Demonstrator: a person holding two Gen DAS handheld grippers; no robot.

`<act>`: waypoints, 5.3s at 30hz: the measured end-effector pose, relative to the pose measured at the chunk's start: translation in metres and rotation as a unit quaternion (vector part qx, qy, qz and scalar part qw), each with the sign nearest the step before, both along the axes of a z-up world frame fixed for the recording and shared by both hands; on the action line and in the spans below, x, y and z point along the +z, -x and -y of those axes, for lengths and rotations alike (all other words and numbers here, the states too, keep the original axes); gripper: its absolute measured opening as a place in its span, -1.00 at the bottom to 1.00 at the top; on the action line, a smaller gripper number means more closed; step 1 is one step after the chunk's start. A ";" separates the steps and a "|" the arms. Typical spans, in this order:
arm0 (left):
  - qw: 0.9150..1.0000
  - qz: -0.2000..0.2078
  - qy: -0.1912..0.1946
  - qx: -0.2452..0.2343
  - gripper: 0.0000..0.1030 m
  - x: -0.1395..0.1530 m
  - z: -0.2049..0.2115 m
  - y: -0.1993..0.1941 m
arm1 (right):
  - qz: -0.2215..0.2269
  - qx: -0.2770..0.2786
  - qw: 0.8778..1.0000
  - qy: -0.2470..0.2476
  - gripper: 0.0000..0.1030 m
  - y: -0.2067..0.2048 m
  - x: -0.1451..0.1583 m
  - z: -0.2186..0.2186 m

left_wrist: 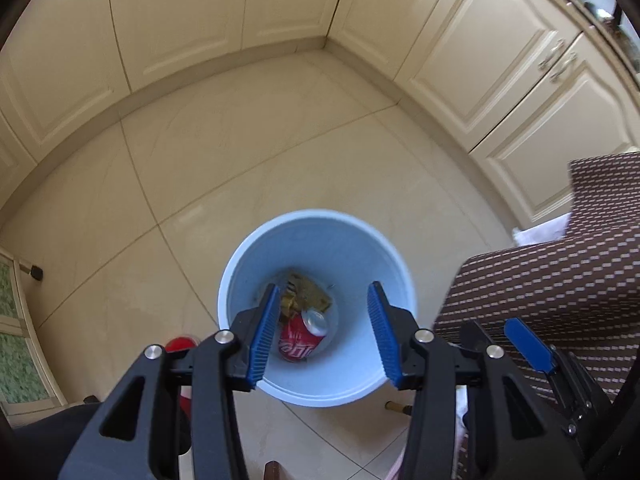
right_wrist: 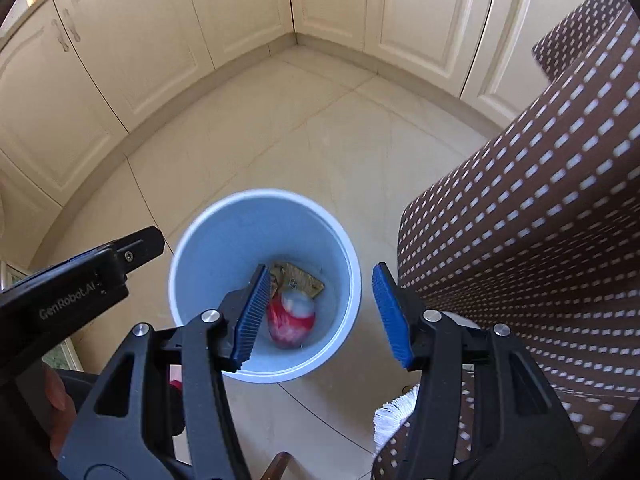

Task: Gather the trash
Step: 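Move both tools back to the table and grasp the pink wrapper with left tool, then drop the pink wrapper into the bucket while the right tool drops an orange peel, then return both tools to the table and grasp the yellow wrapper with left tool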

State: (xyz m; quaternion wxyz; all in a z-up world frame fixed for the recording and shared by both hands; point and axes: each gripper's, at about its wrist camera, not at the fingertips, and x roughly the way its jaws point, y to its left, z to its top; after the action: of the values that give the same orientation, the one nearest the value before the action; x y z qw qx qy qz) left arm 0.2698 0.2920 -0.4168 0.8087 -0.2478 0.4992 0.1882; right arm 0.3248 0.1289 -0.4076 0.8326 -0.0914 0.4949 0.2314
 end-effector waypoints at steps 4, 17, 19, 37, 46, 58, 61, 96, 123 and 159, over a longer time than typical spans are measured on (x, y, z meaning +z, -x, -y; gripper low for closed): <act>0.999 0.031 -0.019 -0.004 -0.03 0.048 0.009 0.016 | 0.042 -0.001 0.999 -0.011 0.03 0.018 0.049 0.013; 0.975 0.188 -0.062 -0.097 0.08 0.226 0.108 0.075 | 0.210 -0.067 0.973 -0.075 0.08 0.109 0.245 0.110; 0.969 0.209 -0.062 -0.116 0.16 0.246 0.129 0.080 | 0.233 -0.087 0.965 -0.080 0.09 0.122 0.266 0.138; 0.919 0.245 -0.055 -0.304 0.31 0.298 0.312 0.018 | 0.245 -0.268 0.929 -0.071 0.22 0.115 0.307 0.330; 0.920 0.220 -0.072 -0.315 0.31 0.284 0.335 -0.024 | 0.204 -0.282 0.933 -0.094 0.25 0.084 0.293 0.353; 0.925 0.216 -0.062 -0.305 -0.17 0.276 0.330 -0.043 | 0.112 -0.242 0.959 -0.099 0.25 0.042 0.277 0.335; 0.926 0.231 -0.051 -0.293 -0.18 0.279 0.318 -0.034 | 0.110 -0.242 0.960 -0.087 0.25 0.034 0.276 0.330; 0.964 0.225 -0.047 -0.130 -0.18 0.269 0.151 0.029 | 0.109 -0.056 0.988 -0.097 -0.33 0.062 0.279 0.166; 0.998 0.039 -0.015 -0.037 0.00 0.098 0.014 -0.010 | -0.090 0.031 0.995 -0.039 -0.32 0.011 0.085 0.016; 0.999 0.040 -0.015 -0.009 0.08 0.112 -0.005 0.021 | -0.070 0.039 0.995 -0.053 -0.09 0.005 0.083 -0.012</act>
State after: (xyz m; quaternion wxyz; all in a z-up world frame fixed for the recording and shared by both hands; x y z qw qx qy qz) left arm 0.2487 0.2973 -0.3050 0.8330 -0.2388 0.4660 0.1785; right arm 0.3196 0.1412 -0.3250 0.7902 -0.0497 0.5347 0.2952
